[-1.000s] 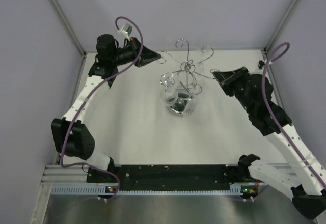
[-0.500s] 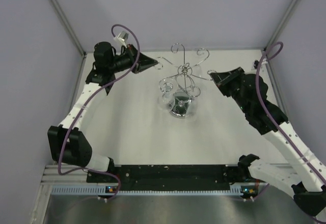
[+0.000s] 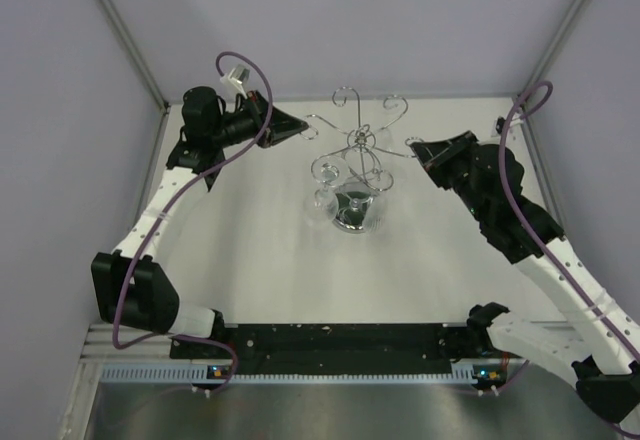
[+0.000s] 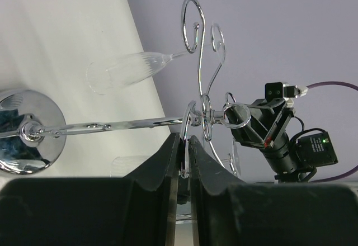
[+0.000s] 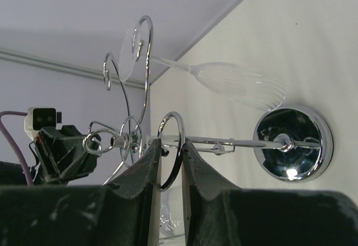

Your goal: Take the wine glass off the wine glass rack

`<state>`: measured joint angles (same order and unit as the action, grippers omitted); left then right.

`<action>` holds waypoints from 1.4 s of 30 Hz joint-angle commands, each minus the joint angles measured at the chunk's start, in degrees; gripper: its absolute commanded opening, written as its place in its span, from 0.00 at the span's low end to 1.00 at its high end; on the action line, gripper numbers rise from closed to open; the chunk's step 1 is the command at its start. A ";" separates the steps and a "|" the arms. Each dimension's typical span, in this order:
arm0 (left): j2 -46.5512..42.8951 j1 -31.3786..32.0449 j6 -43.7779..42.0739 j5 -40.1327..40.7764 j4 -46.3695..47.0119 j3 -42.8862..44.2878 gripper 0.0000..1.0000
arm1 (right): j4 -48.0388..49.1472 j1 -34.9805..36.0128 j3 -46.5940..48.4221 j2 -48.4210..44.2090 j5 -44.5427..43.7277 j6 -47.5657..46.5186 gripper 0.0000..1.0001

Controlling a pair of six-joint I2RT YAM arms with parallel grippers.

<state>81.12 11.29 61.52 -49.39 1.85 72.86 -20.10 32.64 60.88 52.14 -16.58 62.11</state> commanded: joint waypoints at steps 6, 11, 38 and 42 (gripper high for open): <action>-3.95 1.63 1.06 -6.25 8.52 0.88 0.25 | 7.18 2.43 1.96 0.07 2.52 -1.73 0.13; -3.60 1.54 1.33 -6.51 9.40 0.79 0.30 | 7.27 2.51 1.87 0.42 2.52 -1.64 0.20; 0.09 0.66 0.97 -6.42 10.90 -1.40 0.39 | 6.21 2.25 0.47 1.21 -0.03 -2.34 0.52; 0.88 0.14 0.97 -6.60 11.42 -1.84 0.40 | 6.21 1.81 0.12 1.65 0.32 -2.43 0.54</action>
<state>81.25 11.62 62.30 -53.36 8.36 71.22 -17.04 33.76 60.80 53.45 -16.45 60.47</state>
